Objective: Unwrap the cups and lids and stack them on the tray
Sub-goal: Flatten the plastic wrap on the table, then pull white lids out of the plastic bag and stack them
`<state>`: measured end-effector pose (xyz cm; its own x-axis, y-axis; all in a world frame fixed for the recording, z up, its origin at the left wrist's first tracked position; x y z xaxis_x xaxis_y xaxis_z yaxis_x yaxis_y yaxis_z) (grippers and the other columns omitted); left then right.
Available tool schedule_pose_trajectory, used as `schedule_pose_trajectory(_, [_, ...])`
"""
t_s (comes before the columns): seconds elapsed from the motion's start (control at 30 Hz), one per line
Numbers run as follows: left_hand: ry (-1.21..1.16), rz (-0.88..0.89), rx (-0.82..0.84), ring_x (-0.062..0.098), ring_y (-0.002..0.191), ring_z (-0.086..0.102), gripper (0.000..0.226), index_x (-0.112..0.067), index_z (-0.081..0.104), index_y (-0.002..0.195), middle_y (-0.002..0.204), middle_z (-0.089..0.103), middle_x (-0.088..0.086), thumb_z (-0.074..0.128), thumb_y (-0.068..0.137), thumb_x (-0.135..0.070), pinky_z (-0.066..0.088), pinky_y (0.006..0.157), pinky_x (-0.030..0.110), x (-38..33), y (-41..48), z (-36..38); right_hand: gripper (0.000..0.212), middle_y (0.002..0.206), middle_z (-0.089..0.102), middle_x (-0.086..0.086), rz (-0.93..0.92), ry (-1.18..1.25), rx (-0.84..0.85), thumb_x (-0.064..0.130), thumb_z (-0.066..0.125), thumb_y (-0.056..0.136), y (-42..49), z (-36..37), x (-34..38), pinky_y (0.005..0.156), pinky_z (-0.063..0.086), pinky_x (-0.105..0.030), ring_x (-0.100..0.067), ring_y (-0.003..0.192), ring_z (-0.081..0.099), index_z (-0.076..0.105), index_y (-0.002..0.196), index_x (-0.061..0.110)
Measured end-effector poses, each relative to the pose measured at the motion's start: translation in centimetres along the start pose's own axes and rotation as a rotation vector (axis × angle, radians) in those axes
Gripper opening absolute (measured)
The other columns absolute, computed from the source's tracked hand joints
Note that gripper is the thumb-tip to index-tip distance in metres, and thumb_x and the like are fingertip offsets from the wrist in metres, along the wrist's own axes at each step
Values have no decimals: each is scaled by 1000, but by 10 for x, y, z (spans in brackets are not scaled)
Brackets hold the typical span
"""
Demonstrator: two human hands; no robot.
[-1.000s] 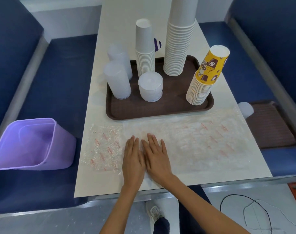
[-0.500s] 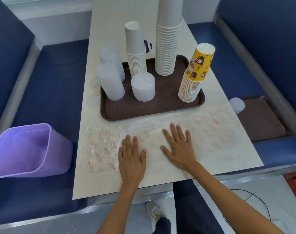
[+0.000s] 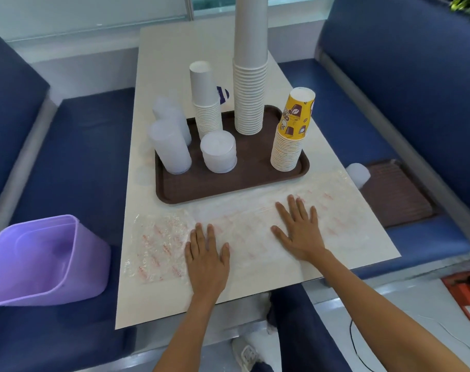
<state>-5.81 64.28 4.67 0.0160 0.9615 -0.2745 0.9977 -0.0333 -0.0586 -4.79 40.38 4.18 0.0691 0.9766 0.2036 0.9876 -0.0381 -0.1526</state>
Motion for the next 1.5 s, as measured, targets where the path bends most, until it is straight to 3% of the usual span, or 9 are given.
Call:
schedule_pose_trajectory(0.17, [-12,35,3,38,120,53,64,-7,57,128,135,52,19,28,93,-51,43,97,52,2,5,-4,103,159,-15,-4,18,2,41,80,-24,65,2,-6,1,115,-11,-47,-23,146,-17,-3,152,30])
schedule_pose_trajectory(0.3, [-76,-31,-46,37,109,55,52,-7,63,114,124,57,17,43,85,-46,43,88,49,-6,17,-16,92,160,15,-4,29,41,-20,67,-8,73,8,-22,3,117,5,-43,-24,147,12,27,149,28])
schedule_pose_trajectory(0.43, [-101,-166,-40,29,123,38,40,-13,55,124,134,45,11,58,89,-32,28,98,44,-30,34,-29,60,146,44,-7,31,155,-177,54,21,92,16,-41,-5,113,21,-39,-25,133,40,53,132,23])
schedule_pose_trajectory(0.5, [-170,-68,-85,31,122,40,39,-12,56,124,132,46,12,61,87,-25,30,98,44,-55,41,-31,46,139,51,-9,37,216,-262,43,36,95,18,-51,-16,109,27,-39,-27,127,47,60,125,19])
schedule_pose_trajectory(0.7, [-417,375,14,24,108,54,29,-11,57,119,121,53,7,57,90,-15,44,85,33,-173,57,-28,46,112,66,-6,152,328,-439,45,36,92,22,-82,-88,95,35,-39,-26,104,58,71,103,18])
schedule_pose_trajectory(0.87, [-554,475,107,16,85,61,29,-13,55,122,119,56,4,54,93,-17,44,76,23,-277,68,-12,42,89,69,-4,269,415,-482,40,39,93,26,-105,-169,79,34,-34,-26,86,61,72,89,14])
schedule_pose_trajectory(1.03, [-703,347,332,19,86,61,28,-13,50,123,97,58,-1,49,97,-22,48,83,30,-390,87,27,44,86,64,-2,490,603,-320,46,40,98,39,-113,-271,86,40,-37,-23,88,62,66,97,11])
schedule_pose_trajectory(1.2, [-753,98,572,30,106,60,36,-14,44,129,120,59,13,45,99,-32,48,94,40,-470,136,102,46,117,64,-9,621,817,-157,51,45,95,75,-98,-367,90,41,-34,-27,111,57,60,117,13])
schedule_pose_trajectory(1.5, [-592,-104,532,29,125,46,45,-4,38,136,137,48,15,44,99,-28,37,99,30,-506,235,229,51,127,57,-9,776,1066,-45,52,49,93,154,1,-459,98,39,-34,-28,118,53,52,126,14])
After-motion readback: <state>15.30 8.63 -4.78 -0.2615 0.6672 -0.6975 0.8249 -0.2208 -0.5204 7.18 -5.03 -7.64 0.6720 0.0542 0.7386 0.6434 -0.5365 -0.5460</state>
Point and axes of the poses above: each hand's wrist, its own y-axis towards the middle knuckle, its own z-axis out of the palm, x = y × z, the point moved 2 cm from there along y, towards the middle knuckle
